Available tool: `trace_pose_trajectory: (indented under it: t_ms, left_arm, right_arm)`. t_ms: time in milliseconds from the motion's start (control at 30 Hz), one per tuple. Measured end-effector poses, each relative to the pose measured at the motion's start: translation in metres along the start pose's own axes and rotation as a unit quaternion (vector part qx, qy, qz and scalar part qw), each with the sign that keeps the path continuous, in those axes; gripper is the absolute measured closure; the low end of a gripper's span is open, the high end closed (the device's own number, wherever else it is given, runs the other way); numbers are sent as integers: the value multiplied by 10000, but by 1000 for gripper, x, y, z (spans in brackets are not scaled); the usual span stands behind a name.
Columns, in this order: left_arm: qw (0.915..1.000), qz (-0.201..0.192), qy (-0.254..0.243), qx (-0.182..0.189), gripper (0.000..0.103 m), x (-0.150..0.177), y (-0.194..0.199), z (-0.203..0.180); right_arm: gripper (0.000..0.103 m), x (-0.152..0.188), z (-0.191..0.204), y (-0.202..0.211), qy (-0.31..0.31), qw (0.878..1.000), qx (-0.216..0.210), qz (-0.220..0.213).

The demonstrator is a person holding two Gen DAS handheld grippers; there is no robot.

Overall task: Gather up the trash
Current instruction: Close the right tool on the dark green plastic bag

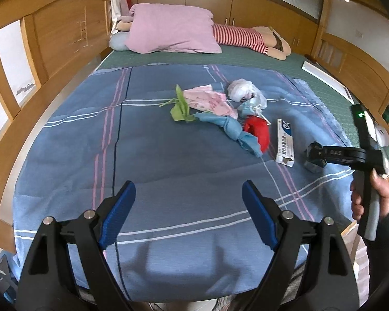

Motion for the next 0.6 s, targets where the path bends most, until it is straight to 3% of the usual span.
trace_pose_trajectory:
  t_ms: [133,367,600]
  left_arm:
    - [9999,42,49,-78,18,1,-3,8]
    - [9999,40,-102,-1,18,-3,-9,-4]
    - [9963,6,-665,544,18,-16,-26,-69]
  right_arm:
    - [59,-3,-5,-19,-126,9993,285,226]
    - [62,2,-16,25,-351,9992,-131,-100]
    - [62,34,-50,87,-537,9970,-389,-388]
Point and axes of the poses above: each gripper's, at about its wrist camera, not at the fingertips, and y roughly against the way its jaws point, z to its left, x to its underside, the point moved 6 cm from there along -y, roughly the way its jaws point, and after that the axes turned 9 degrees about -y, right-handed, at the moved point
